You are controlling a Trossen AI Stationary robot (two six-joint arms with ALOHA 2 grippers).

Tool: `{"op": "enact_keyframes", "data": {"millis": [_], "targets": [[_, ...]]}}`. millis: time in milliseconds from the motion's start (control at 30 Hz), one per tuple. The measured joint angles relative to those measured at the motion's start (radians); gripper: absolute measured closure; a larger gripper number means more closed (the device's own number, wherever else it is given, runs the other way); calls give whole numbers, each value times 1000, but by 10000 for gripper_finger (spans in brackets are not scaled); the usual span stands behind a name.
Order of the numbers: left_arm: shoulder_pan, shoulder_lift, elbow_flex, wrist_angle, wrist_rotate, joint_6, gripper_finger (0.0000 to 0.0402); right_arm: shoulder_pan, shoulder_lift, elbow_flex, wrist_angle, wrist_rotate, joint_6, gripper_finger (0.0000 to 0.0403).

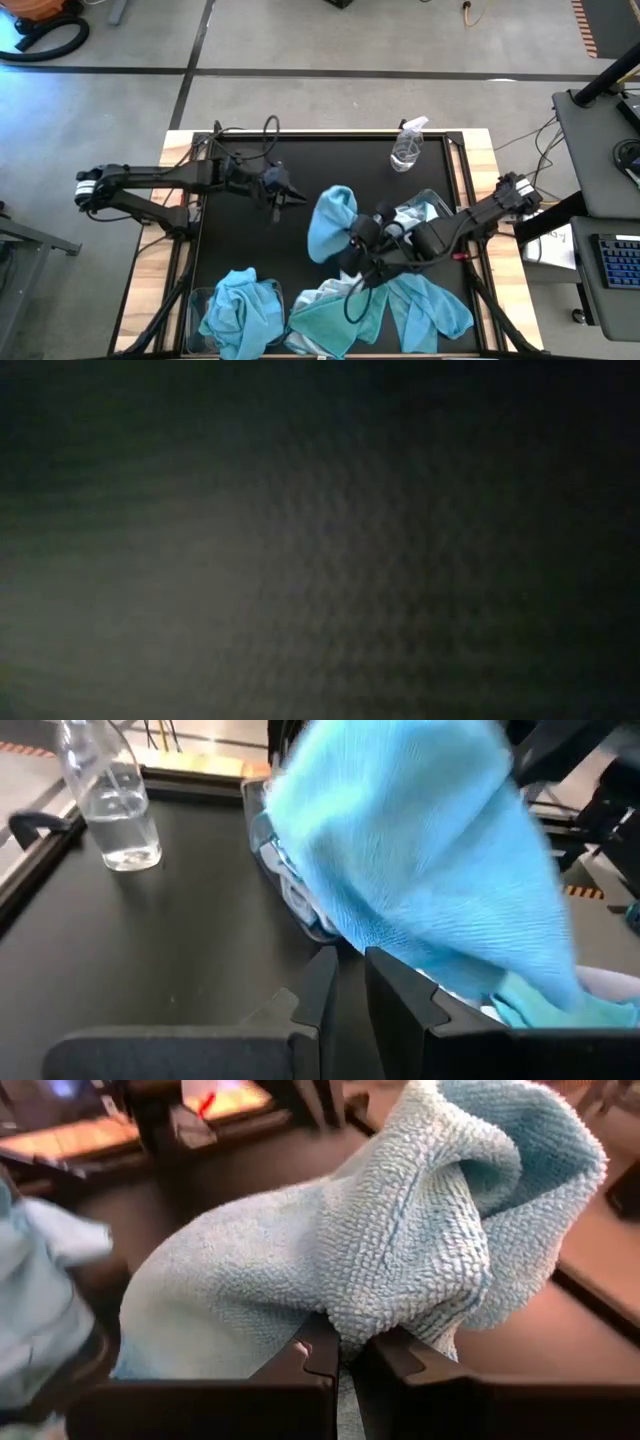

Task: Sort microfiber towel by color & place in baskets
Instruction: Put the blue towel into the bottom transparent bin

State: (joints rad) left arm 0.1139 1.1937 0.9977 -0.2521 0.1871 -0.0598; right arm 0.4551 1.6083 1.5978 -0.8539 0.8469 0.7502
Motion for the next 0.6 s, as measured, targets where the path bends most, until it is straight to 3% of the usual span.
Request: {"op": "enact_keyframes", "data": {"millis": [133, 367, 600], "targets": [[-1, 46, 0, 44, 51, 1, 362, -29, -3, 0, 89, 3, -98, 392], [-3, 94, 0, 122, 264, -38, 362, -64, -3, 0, 72, 0, -124, 392], [-26, 96, 0, 153, 277, -64, 362, -79, -3, 0, 66, 16, -141, 392]]}}
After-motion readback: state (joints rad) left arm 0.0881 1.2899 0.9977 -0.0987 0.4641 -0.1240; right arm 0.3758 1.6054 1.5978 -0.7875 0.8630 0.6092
